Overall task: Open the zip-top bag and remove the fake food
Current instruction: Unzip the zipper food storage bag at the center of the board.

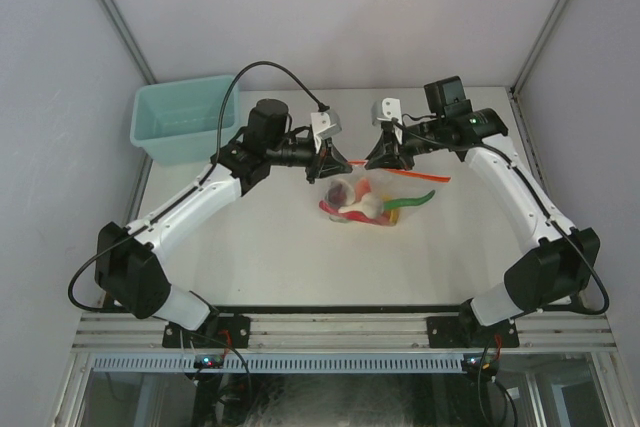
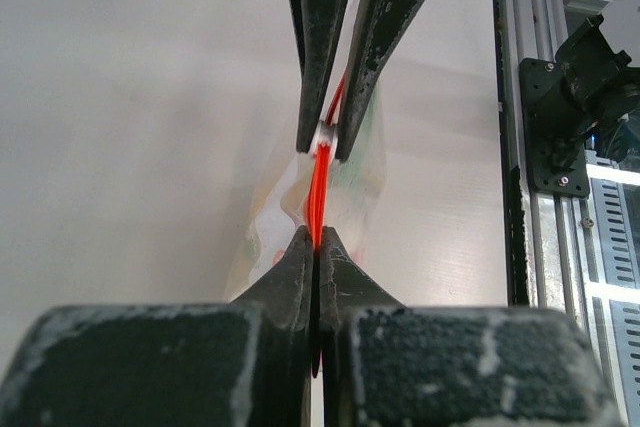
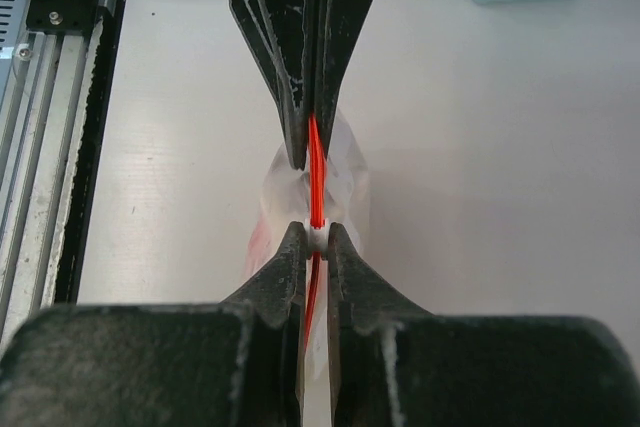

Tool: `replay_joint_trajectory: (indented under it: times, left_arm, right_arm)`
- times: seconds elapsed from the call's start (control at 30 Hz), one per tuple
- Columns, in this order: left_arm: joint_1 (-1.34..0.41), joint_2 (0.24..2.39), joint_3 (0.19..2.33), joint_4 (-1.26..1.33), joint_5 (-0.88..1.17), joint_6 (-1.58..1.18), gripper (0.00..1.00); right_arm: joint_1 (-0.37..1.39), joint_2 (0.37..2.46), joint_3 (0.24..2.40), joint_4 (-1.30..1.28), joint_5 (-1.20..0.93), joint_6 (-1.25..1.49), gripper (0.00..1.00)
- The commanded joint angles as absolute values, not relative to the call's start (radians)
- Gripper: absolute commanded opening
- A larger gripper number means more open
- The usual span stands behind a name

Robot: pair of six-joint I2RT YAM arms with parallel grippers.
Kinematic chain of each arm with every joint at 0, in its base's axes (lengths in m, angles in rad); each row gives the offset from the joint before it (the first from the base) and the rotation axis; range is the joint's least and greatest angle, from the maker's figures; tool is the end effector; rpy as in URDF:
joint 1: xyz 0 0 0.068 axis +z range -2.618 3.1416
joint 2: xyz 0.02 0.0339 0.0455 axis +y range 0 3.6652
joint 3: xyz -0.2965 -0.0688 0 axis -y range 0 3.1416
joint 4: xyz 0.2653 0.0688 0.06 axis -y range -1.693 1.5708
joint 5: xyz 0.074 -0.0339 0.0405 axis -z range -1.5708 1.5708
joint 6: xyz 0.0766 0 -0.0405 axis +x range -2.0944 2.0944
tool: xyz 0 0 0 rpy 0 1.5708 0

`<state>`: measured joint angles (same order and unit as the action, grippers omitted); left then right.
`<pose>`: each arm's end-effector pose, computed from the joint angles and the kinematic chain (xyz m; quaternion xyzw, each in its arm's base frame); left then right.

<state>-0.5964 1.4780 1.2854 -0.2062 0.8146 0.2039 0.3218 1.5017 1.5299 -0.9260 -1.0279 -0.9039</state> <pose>0.2840 -0.2601 0.3677 0.4998 0.6192 -0.4227 0.4337 0.2959 0.1678 0.3879 -0.6056 0.5790 0.3620 0.4086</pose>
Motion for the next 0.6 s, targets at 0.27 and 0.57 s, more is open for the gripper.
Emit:
replay_joint_trajectory:
  times: [0.27,0.57]
  left_arm:
    - [-0.595,1.452,1.357,-0.132,0.824,0.181,0.00]
    - [-0.595,1.477,1.358,-0.113,0.827,0.175,0.00]
  right_arm:
    - [0.262,1.415,1.488,-0.978,-0.993,-0.954,0.00]
    - [0.190,1.367,1.435,-1.021,-0.995,-0.988,0.00]
